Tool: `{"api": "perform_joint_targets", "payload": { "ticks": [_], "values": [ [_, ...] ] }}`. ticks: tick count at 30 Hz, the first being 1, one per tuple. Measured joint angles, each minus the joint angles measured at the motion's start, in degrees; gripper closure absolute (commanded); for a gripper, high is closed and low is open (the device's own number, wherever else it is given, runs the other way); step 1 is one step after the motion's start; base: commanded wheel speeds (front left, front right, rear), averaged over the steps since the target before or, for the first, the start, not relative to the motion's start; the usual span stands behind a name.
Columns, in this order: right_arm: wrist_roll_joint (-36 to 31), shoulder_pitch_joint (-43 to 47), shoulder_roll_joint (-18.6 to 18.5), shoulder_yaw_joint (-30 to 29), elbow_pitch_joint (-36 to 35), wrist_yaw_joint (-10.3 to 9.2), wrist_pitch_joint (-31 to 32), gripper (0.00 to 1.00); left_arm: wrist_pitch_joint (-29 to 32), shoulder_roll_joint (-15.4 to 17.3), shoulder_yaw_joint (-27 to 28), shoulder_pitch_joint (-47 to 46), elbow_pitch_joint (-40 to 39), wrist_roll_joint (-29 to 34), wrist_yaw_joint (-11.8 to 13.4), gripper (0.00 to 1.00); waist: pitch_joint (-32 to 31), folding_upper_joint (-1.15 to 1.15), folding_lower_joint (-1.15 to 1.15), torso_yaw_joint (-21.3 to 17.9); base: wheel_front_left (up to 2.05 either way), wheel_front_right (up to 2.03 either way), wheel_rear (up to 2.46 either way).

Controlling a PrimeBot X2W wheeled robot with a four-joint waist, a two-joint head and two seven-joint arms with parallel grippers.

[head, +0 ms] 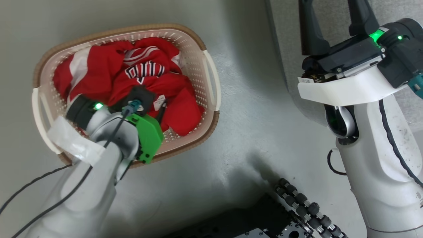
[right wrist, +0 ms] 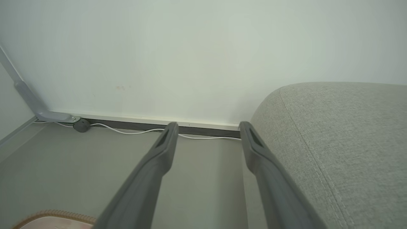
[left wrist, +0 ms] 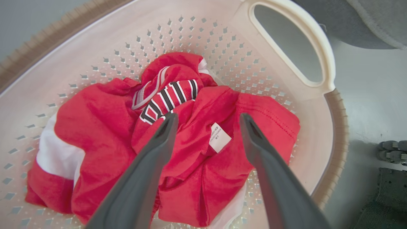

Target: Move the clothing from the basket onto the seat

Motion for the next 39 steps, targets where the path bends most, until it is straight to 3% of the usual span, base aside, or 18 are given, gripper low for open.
{"api": "perform_joint_targets", "payload": {
  "ticks": [9, 25, 39],
  "values": [
    [1.4, -0.1, 0.3, 0.4, 0.4, 0.00, 0.0, 0.00, 3.8, 2.5, 2.6, 0.0, 1.5, -3.5, 0.0, 0.00, 0.9, 0.00, -0.01, -2.7, 0.00, 0.00, 0.00],
    [3.1, -0.5, 0.4, 0.4, -0.1, -0.08, 0.0, 0.00, 8.7, 6.5, 4.8, -3.2, 4.5, -3.4, 0.0, 0.00, 4.8, 0.00, -0.01, -4.7, 0.00, 0.00, 0.00],
    [5.8, -1.3, 0.5, 2.0, -0.4, -0.90, 0.0, 0.00, 10.6, 7.6, 4.9, -5.5, 5.8, -3.0, 0.0, 0.00, 6.7, 0.00, -0.01, -5.9, 0.00, 0.00, 0.00]
  ]
}}
